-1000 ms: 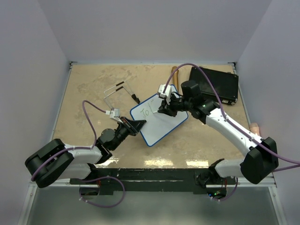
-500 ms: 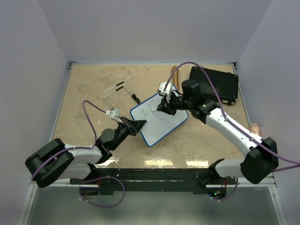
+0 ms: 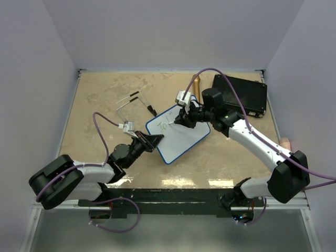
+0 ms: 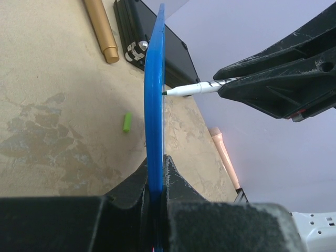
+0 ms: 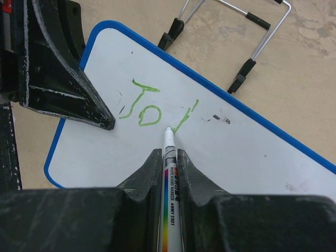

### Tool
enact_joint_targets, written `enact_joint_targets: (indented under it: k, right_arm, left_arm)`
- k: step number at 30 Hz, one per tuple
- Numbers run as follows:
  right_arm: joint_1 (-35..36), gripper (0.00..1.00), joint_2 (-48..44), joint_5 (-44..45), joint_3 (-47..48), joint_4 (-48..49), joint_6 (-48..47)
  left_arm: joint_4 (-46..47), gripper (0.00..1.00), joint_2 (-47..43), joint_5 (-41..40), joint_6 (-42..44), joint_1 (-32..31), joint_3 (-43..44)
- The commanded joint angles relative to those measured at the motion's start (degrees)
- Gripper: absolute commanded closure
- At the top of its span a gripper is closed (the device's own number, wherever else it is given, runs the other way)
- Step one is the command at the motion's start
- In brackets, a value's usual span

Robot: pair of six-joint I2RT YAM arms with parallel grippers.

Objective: Write a sentence on the whiteboard

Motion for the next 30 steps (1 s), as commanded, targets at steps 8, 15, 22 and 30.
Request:
enact_joint_targets:
  k: [8,15,22,30]
  right_arm:
    - [0.3,1.00,0.0,-4.1,1.6,0.7,-0.6]
    - [0.3,1.00,-0.3,-3.9,0.8,-1.7,-3.0]
    - [0.3,1.00,0.0,-3.9,0.2,-3.0,-3.7]
    - [0.3,1.00,0.5,-3.1,0.1,-4.6,-5.1]
  left_arm:
    - [38.7,1.00,-0.6,-0.1,-1.6,0.0,1.7]
    - [38.5,1.00,-1.2,-0.1,-1.4,0.1,1.5]
    - [38.2,1.00,-1.7,-0.1,-1.3,0.3,1.4]
    - [38.1,1.00,-2.0,-0.1,-1.3,0.3,1.3]
